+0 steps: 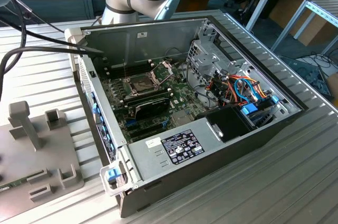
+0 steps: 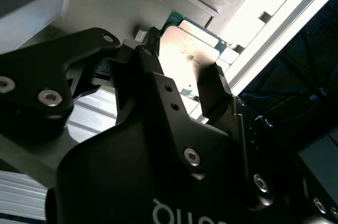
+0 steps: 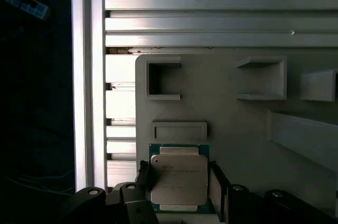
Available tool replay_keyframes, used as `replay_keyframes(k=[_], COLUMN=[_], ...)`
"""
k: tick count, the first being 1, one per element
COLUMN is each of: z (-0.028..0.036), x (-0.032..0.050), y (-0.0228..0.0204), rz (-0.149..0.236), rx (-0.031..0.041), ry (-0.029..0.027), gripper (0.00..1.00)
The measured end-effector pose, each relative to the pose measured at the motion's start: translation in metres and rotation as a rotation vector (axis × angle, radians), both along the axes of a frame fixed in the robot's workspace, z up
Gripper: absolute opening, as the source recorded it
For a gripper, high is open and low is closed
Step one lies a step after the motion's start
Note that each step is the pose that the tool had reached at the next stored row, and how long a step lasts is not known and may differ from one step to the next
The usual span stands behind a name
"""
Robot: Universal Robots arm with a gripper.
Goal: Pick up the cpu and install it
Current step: 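Pick up the cpu and move it towards the insertion slot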
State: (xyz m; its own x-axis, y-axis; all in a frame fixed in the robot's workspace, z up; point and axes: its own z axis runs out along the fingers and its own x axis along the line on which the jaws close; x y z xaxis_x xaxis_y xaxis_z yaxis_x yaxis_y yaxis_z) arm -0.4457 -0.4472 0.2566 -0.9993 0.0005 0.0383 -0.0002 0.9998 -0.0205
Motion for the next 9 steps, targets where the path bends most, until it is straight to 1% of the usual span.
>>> replay_keyframes(k=[3, 4, 9], z=[0.0066, 0.0075, 0.0083], x=[0.0, 0.0, 0.0], y=[0.0, 0.0, 0.0], rz=[0.0, 0.0, 0.0], rx=[0.0, 0.0, 0.0], ry=[0.0001, 0.0001, 0.0001], gripper=[0.54, 0.54, 0.54])
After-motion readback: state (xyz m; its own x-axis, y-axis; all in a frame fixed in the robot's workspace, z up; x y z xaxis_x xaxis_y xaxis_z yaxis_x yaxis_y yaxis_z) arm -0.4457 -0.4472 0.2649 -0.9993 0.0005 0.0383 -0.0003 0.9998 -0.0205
